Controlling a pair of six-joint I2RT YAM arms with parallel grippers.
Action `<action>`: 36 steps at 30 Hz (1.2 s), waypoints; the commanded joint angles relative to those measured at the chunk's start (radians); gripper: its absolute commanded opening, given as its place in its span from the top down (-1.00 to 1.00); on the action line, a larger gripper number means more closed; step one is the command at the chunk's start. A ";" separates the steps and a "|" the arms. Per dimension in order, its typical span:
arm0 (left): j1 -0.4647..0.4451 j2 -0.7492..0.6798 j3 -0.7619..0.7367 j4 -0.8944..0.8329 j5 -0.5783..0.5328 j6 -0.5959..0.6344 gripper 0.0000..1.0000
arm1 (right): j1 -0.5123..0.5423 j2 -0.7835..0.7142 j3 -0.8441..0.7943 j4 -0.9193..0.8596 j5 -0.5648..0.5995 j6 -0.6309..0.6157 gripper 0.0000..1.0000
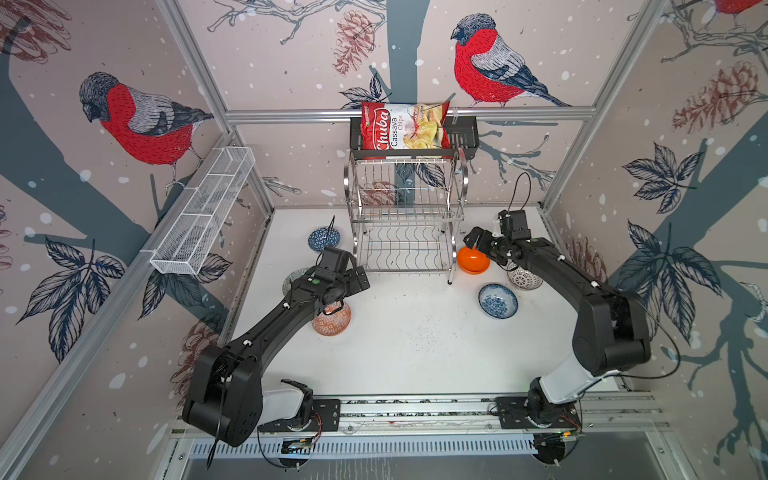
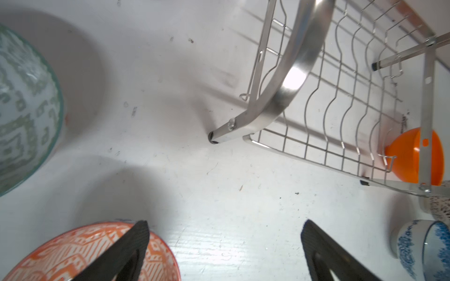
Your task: Load the bowls into the dish rack
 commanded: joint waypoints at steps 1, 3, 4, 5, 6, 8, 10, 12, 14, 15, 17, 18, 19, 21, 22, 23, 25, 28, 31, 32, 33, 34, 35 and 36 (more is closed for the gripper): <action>-0.001 0.017 0.030 -0.184 -0.041 0.047 -0.95 | 0.002 -0.052 -0.069 0.038 0.023 -0.018 -0.99; -0.001 0.024 0.029 -0.216 -0.042 0.049 -0.88 | 0.002 -0.085 -0.121 0.054 0.026 -0.010 -0.99; -0.001 0.026 0.027 -0.227 -0.041 0.050 -0.85 | 0.002 -0.104 -0.146 0.064 0.027 -0.003 -0.99; -0.001 0.029 0.022 -0.232 -0.037 0.050 -0.81 | 0.002 -0.117 -0.168 0.075 0.027 0.002 -0.99; -0.001 0.034 0.016 -0.238 -0.027 0.054 -0.75 | 0.003 -0.130 -0.187 0.083 0.029 0.008 -0.99; -0.001 0.046 0.006 -0.244 -0.017 0.053 -0.68 | 0.006 -0.150 -0.216 0.097 0.031 0.018 -0.99; -0.001 0.061 -0.002 -0.243 -0.013 0.052 -0.59 | 0.011 -0.161 -0.237 0.108 0.030 0.025 -1.00; -0.001 0.076 -0.001 -0.240 -0.013 0.054 -0.54 | 0.019 -0.164 -0.247 0.110 0.031 0.028 -0.99; -0.002 0.095 0.003 -0.230 -0.005 0.058 -0.44 | 0.029 -0.163 -0.254 0.110 0.032 0.030 -0.99; -0.004 0.110 0.003 -0.228 -0.004 0.063 -0.38 | 0.035 -0.163 -0.260 0.111 0.033 0.031 -0.99; -0.007 0.143 0.012 -0.238 -0.012 0.064 -0.24 | 0.044 -0.169 -0.272 0.114 0.033 0.036 -0.99; -0.009 0.155 0.017 -0.242 -0.018 0.069 -0.18 | 0.047 -0.174 -0.277 0.117 0.032 0.041 -0.99; -0.011 0.162 0.020 -0.246 -0.031 0.070 -0.16 | 0.049 -0.179 -0.282 0.120 0.031 0.044 -1.00; -0.013 0.163 0.018 -0.247 -0.048 0.074 -0.15 | 0.052 -0.188 -0.291 0.130 0.031 0.047 -0.99; -0.014 0.162 0.016 -0.245 -0.056 0.077 -0.15 | 0.052 -0.192 -0.296 0.137 0.032 0.051 -0.99; -0.014 0.162 0.013 -0.243 -0.061 0.079 -0.15 | 0.051 -0.195 -0.300 0.144 0.032 0.053 -0.99; -0.016 0.170 0.011 -0.239 -0.062 0.085 -0.07 | 0.054 -0.195 -0.307 0.154 0.031 0.062 -0.99; -0.021 0.194 0.015 -0.228 -0.051 0.098 0.18 | 0.054 -0.190 -0.304 0.157 0.033 0.074 -0.99; -0.033 0.210 0.014 -0.202 -0.024 0.105 0.40 | 0.057 -0.195 -0.292 0.151 0.031 0.078 -0.99; -0.039 0.214 0.016 -0.195 -0.022 0.105 0.45 | 0.058 -0.197 -0.287 0.145 0.032 0.074 -0.99; -0.046 0.220 0.016 -0.192 -0.022 0.103 0.54 | 0.059 -0.199 -0.282 0.137 0.036 0.067 -0.99; -0.050 0.225 0.020 -0.191 -0.022 0.101 0.63 | 0.060 -0.203 -0.277 0.129 0.041 0.059 -0.99; -0.056 0.230 0.025 -0.192 -0.019 0.101 0.71 | 0.060 -0.203 -0.274 0.124 0.048 0.053 -0.99; -0.064 0.233 0.029 -0.194 -0.021 0.100 0.78 | 0.059 -0.205 -0.270 0.116 0.053 0.046 -0.99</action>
